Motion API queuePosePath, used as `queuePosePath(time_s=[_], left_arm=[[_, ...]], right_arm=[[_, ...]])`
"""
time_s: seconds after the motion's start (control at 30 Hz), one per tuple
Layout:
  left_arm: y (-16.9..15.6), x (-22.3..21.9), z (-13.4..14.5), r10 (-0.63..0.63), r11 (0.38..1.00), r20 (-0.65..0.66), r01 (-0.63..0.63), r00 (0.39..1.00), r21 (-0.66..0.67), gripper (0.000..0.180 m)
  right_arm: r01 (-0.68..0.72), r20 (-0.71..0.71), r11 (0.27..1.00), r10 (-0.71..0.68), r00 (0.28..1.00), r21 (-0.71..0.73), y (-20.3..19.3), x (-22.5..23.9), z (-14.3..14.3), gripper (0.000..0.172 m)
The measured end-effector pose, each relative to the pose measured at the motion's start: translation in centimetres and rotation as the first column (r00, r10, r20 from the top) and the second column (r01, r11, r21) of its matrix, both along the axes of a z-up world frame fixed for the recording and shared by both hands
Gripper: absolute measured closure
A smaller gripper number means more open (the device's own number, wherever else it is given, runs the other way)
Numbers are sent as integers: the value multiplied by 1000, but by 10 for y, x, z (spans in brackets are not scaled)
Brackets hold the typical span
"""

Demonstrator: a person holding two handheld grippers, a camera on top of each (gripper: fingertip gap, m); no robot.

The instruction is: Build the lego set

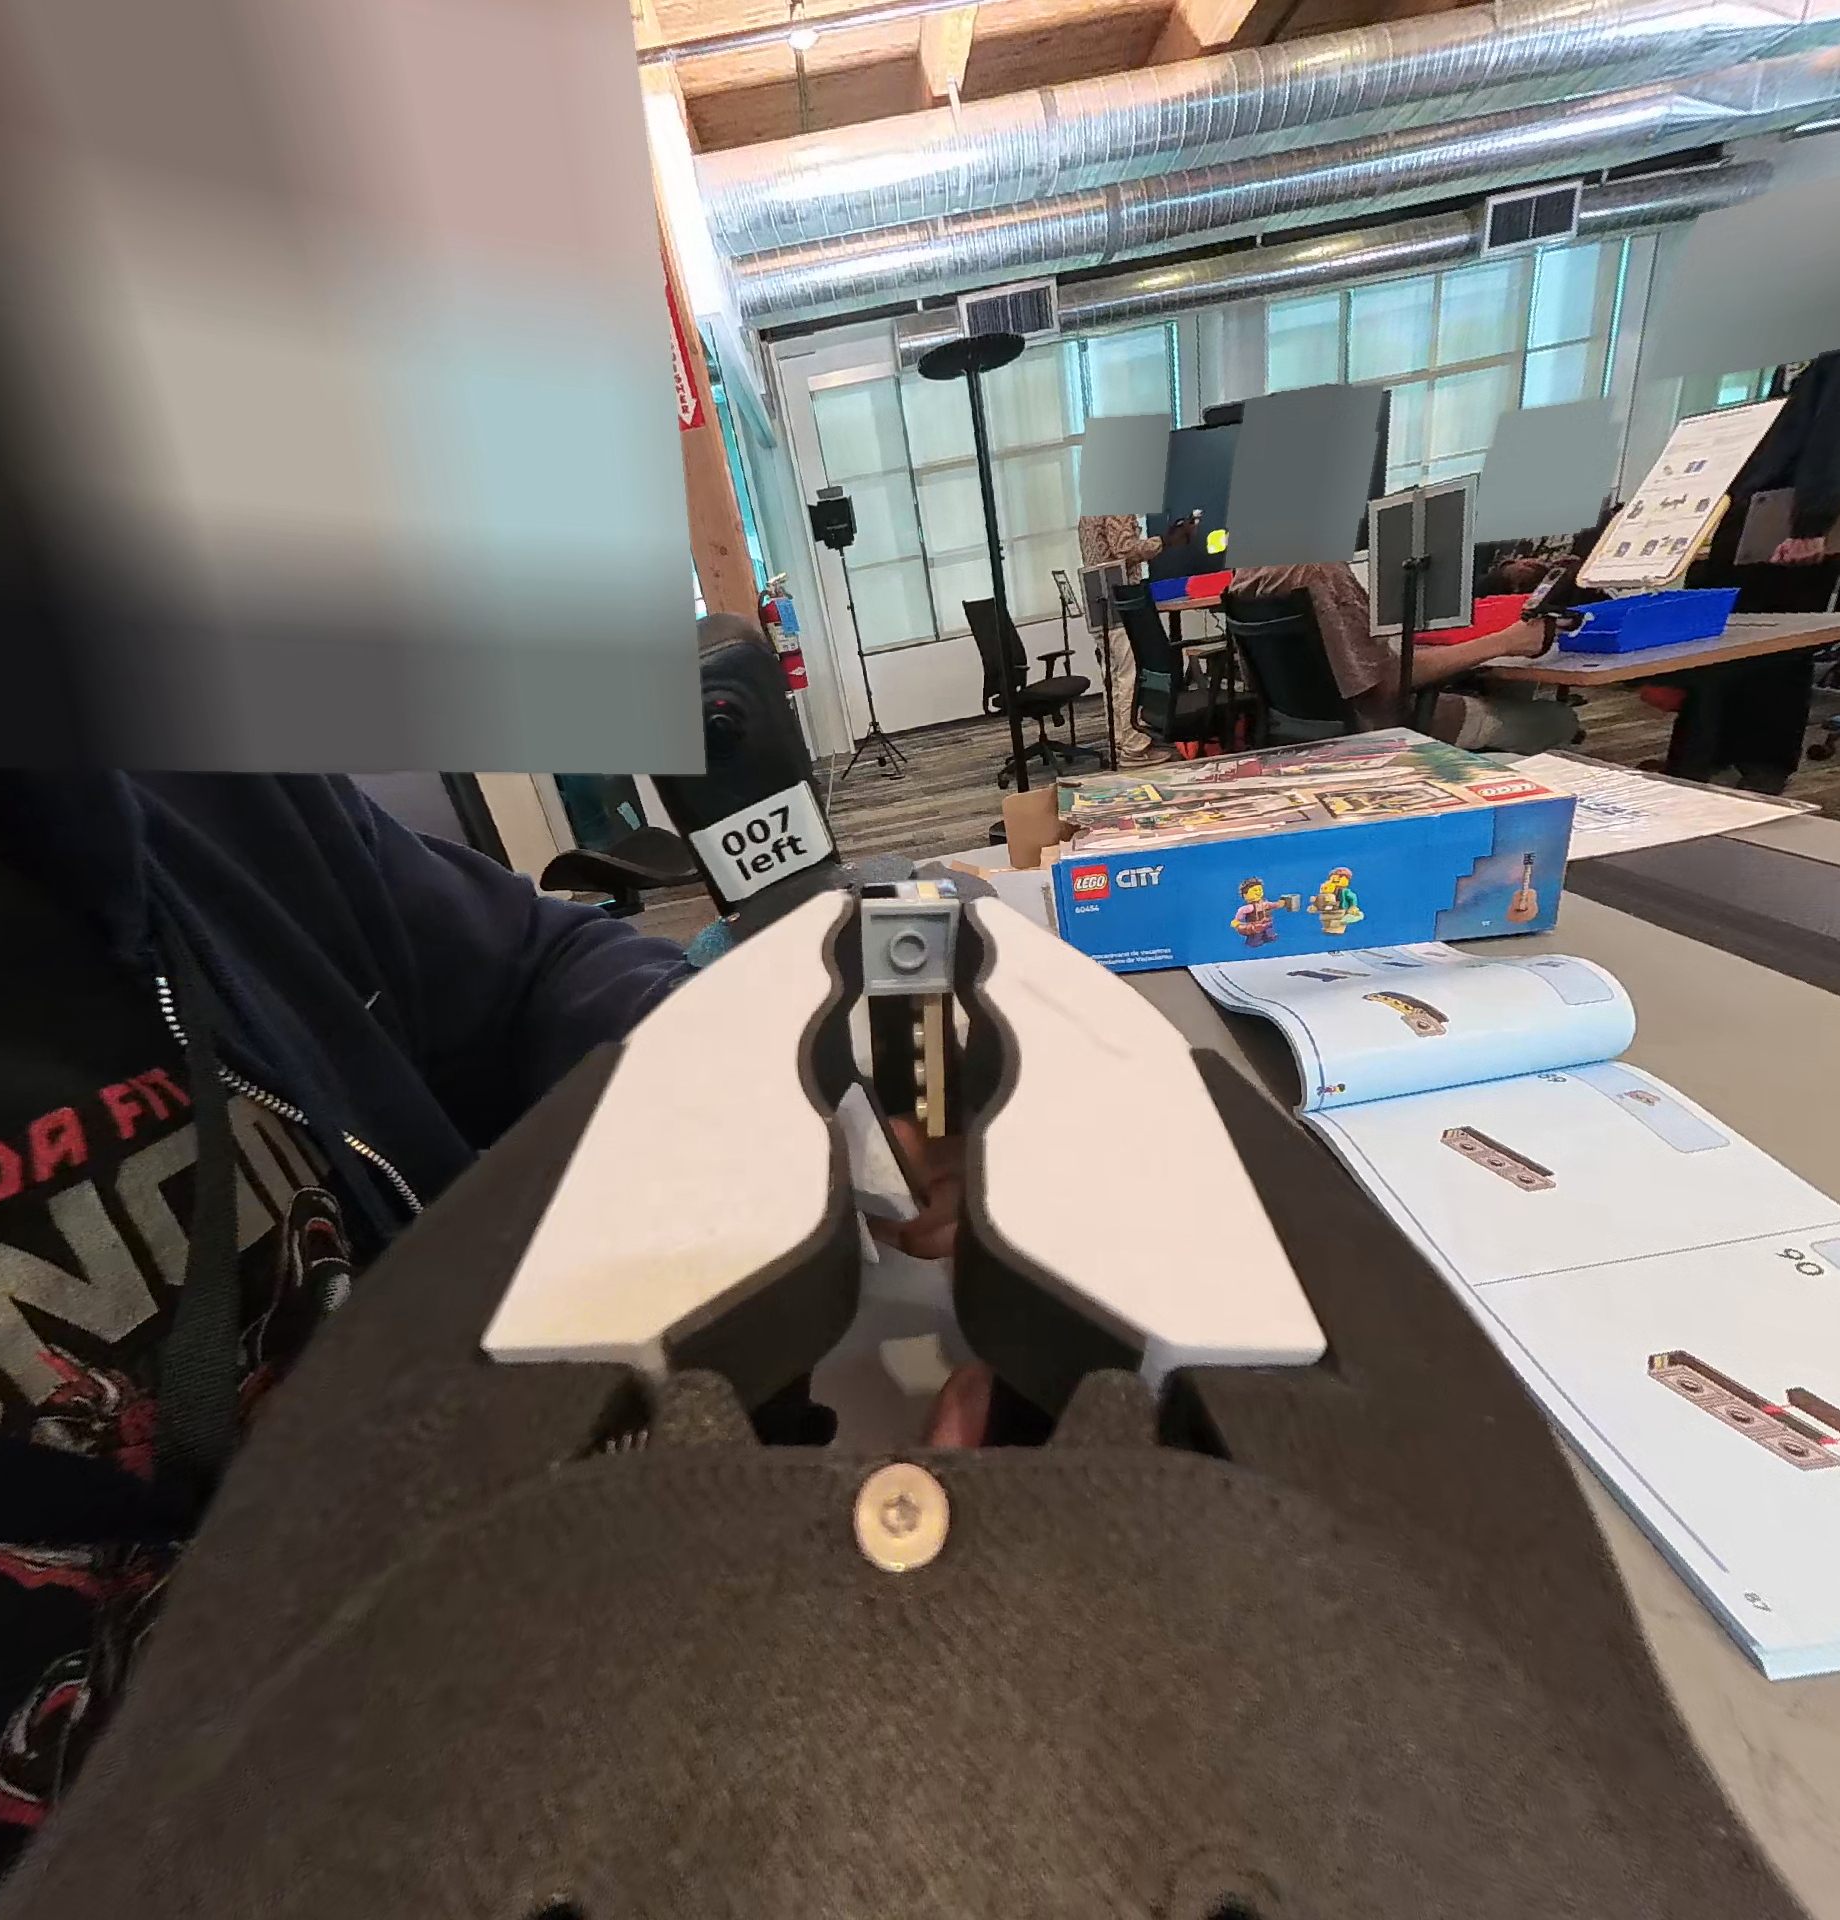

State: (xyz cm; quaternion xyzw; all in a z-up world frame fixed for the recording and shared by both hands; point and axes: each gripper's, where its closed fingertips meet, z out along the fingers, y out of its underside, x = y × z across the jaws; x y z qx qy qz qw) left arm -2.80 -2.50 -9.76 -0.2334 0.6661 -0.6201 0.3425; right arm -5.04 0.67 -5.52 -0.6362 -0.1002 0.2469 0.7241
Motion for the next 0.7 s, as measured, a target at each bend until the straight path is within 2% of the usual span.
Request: queuePosePath(time_s=[0.2, 0.27, 0.57, 0.63, 0.7], left_arm=[[3, 3, -3, 17, 1000, -22, -18, 1000, -6, 163], [2, 1, -2, 5, 1000, -20, -5, 1000, -17, 163], [-1, -3, 1, -36, 998, -32, 34, 999, -59, 164], [0, -2, 0, -43, 996, -52, 39, 998, -75, 165], [-1, -2, -1, -48, 996, -66, 43, 997, -80, 165]], right_arm=[[38, 30, 999, -38, 999, -8, 2, 1, -2, 155], [55, 54, 998, -55, 997, -9, 3, 2, -2, 146], [-24, 78, 1000, 23, 997, 12, -6, -5, 1, 140], [-19, 83, 1000, 19, 996, 6, -5, -5, -1, 141], [-5, 69, 1000, 5, 998, 4, -4, -2, -1, 155]])
